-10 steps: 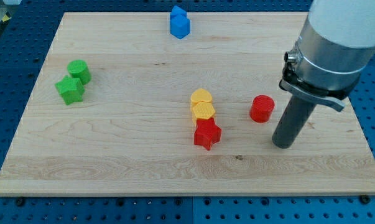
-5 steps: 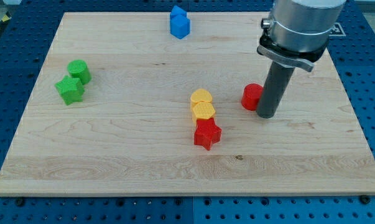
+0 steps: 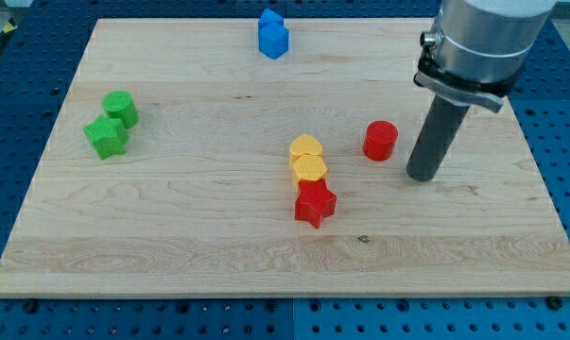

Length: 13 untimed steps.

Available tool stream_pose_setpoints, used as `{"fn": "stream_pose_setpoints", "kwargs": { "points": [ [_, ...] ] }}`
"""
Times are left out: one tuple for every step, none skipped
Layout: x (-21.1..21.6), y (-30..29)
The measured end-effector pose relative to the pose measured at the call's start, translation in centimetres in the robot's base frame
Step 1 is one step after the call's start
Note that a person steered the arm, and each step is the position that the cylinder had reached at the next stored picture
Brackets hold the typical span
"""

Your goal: Push the red circle to the top of the yellow heart

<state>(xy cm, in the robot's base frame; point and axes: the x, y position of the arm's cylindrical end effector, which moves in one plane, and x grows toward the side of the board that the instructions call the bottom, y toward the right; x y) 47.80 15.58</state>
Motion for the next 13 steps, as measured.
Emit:
{"fn": "stream_pose_setpoints", "kwargs": {
  "points": [
    [-2.8,-0.2],
    [-3.0,-0.2],
    [-3.0,-1.8],
    [-3.0,-4.3],
    [-3.0,-6.5],
    [-2.4,-6.8],
    [0.0,-6.7],
    [0.4,-6.7],
    [-1.3,-7.6],
    [-2.5,-9.3],
    [-2.5,-9.4],
    [-2.4,-9.4],
    [-2.4,-9.4]
  ]
}}
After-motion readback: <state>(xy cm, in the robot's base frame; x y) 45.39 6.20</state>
